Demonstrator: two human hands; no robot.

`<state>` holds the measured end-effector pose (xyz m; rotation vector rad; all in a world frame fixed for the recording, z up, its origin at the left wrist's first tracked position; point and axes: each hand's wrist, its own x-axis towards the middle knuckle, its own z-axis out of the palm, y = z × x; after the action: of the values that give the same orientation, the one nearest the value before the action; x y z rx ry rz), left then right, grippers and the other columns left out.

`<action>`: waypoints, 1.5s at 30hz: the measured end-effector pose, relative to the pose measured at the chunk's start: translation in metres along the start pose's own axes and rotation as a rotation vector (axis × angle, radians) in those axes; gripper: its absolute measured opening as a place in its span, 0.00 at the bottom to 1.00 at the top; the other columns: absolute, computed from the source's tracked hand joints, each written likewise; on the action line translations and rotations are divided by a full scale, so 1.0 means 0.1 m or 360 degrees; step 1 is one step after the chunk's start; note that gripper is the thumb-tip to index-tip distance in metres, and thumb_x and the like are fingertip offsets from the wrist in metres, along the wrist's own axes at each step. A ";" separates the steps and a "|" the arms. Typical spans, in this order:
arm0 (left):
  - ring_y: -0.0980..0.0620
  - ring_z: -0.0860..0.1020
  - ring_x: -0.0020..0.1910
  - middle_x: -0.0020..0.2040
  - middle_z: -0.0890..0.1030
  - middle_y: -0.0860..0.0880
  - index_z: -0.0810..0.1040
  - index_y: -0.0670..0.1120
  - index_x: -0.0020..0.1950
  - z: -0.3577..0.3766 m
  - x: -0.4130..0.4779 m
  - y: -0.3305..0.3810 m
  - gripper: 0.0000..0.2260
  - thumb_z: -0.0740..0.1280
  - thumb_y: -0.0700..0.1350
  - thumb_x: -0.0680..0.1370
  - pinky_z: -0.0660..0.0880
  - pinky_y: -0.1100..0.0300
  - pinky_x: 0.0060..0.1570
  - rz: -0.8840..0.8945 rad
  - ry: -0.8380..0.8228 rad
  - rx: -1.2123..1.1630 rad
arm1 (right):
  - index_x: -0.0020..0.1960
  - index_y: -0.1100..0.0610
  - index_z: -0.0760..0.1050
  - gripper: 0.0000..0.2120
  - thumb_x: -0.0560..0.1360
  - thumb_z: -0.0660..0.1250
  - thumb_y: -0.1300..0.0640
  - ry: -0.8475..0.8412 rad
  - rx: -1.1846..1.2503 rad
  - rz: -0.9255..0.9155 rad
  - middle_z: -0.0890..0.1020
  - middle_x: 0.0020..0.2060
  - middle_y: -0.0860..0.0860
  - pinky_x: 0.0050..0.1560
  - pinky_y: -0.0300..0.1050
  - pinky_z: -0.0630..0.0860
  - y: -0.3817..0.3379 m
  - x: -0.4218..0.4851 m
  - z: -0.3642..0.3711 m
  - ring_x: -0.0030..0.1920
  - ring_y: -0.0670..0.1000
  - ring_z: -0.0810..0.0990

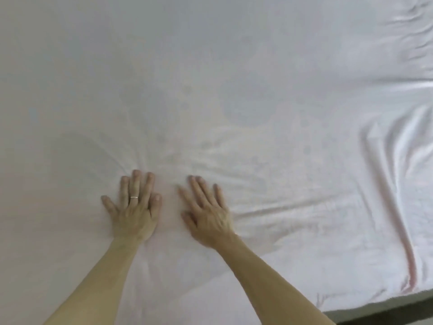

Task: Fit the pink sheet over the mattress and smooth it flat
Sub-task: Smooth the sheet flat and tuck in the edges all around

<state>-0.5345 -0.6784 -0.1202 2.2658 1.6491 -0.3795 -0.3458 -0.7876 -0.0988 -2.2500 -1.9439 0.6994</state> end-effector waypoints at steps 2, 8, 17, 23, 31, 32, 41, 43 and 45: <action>0.52 0.43 0.80 0.81 0.43 0.57 0.46 0.61 0.80 0.04 0.02 -0.09 0.27 0.44 0.62 0.80 0.32 0.33 0.68 0.0078 0.0081 0.0062 | 0.80 0.41 0.48 0.30 0.80 0.48 0.35 0.0050 -0.0091 0.0383 0.47 0.80 0.46 0.78 0.59 0.46 0.68 -0.20 -0.18 0.80 0.48 0.44; 0.49 0.42 0.80 0.81 0.43 0.54 0.49 0.58 0.80 -0.05 0.03 0.10 0.26 0.43 0.59 0.82 0.39 0.27 0.67 -0.0097 0.0002 0.0034 | 0.79 0.40 0.42 0.38 0.73 0.37 0.26 -0.0154 0.0000 0.1825 0.41 0.80 0.45 0.76 0.65 0.42 2.60 -1.48 -1.14 0.79 0.47 0.40; 0.49 0.53 0.79 0.81 0.54 0.50 0.59 0.56 0.79 0.29 -0.76 3.07 0.24 0.53 0.55 0.82 0.53 0.35 0.73 0.0813 0.0153 -0.0169 | 0.80 0.49 0.53 0.28 0.82 0.47 0.43 0.0222 0.0017 0.0845 0.53 0.80 0.51 0.77 0.61 0.50 2.11 -1.51 -0.67 0.80 0.51 0.49; 0.50 0.51 0.80 0.81 0.55 0.52 0.55 0.59 0.79 0.67 -0.84 3.59 0.26 0.52 0.56 0.81 0.50 0.38 0.74 0.0578 0.0134 0.0240 | 0.80 0.43 0.45 0.28 0.83 0.46 0.40 0.0139 -0.0066 0.0707 0.47 0.80 0.47 0.78 0.56 0.50 3.80 -2.56 -0.84 0.80 0.50 0.46; 0.38 0.55 0.77 0.79 0.56 0.41 0.59 0.49 0.78 0.36 -1.18 4.74 0.26 0.49 0.51 0.79 0.54 0.35 0.72 -0.0158 -0.0123 0.0265 | 0.81 0.53 0.47 0.31 0.82 0.40 0.40 0.0210 0.0106 0.1558 0.50 0.80 0.53 0.77 0.62 0.46 5.54 -3.91 -1.50 0.80 0.54 0.47; 0.37 0.58 0.76 0.78 0.59 0.38 0.63 0.48 0.77 0.38 -1.31 5.02 0.27 0.50 0.51 0.78 0.55 0.34 0.71 -0.0093 -0.0048 0.0181 | 0.81 0.53 0.48 0.31 0.82 0.42 0.41 0.0302 0.0149 0.1576 0.50 0.80 0.54 0.77 0.63 0.45 5.42 -3.86 -1.51 0.80 0.55 0.47; 0.48 0.52 0.79 0.81 0.52 0.52 0.52 0.57 0.80 1.05 -2.16 5.93 0.28 0.47 0.61 0.80 0.58 0.31 0.68 0.0780 -0.0129 0.0472 | 0.80 0.43 0.39 0.30 0.82 0.44 0.36 0.0124 0.0187 0.1087 0.41 0.80 0.45 0.76 0.68 0.45 5.23 -4.41 -0.89 0.79 0.49 0.39; 0.46 0.58 0.78 0.79 0.59 0.50 0.58 0.55 0.79 0.94 -2.12 5.75 0.29 0.48 0.62 0.79 0.64 0.31 0.63 0.0888 -0.0172 0.0625 | 0.77 0.41 0.29 0.28 0.81 0.35 0.36 0.0012 0.0221 0.1538 0.32 0.77 0.45 0.75 0.68 0.36 5.71 -4.73 -0.95 0.77 0.49 0.31; 0.42 0.66 0.73 0.74 0.67 0.47 0.67 0.52 0.75 0.84 -2.09 5.86 0.28 0.52 0.61 0.78 0.69 0.33 0.57 0.0827 -0.0278 0.0678 | 0.77 0.42 0.29 0.30 0.79 0.32 0.35 0.0067 0.0463 0.1920 0.33 0.78 0.49 0.75 0.68 0.37 6.00 -4.96 -1.13 0.77 0.52 0.31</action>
<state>-0.0410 -1.0628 -0.0606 2.7531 0.9028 -0.8236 0.2047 -1.3489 -0.0709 -2.9691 -0.2147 0.8778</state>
